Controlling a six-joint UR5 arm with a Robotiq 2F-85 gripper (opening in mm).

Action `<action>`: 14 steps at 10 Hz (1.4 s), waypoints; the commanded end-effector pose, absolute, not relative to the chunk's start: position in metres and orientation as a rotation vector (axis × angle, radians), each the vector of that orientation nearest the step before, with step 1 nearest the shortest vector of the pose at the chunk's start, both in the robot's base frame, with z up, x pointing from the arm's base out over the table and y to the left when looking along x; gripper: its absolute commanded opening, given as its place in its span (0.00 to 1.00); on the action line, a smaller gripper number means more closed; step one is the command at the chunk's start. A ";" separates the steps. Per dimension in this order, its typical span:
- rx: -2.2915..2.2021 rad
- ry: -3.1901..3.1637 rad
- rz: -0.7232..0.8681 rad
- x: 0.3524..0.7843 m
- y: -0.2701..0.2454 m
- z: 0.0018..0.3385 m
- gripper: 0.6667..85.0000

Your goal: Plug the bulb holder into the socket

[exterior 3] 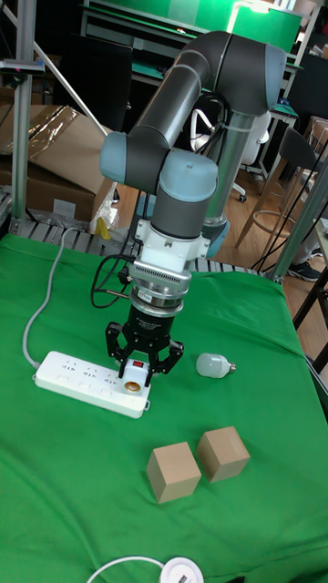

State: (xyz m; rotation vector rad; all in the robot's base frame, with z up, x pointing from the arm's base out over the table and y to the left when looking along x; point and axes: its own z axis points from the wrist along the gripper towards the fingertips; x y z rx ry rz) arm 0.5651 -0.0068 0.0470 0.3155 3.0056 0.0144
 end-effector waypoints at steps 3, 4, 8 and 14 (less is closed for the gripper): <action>0.356 2.979 0.011 0.575 0.001 0.035 0.00; 0.342 3.009 -0.003 0.566 -0.004 0.039 0.00; 0.012 3.069 0.056 0.556 -0.012 0.059 1.00; 0.062 3.035 -0.004 0.538 -0.008 0.104 0.54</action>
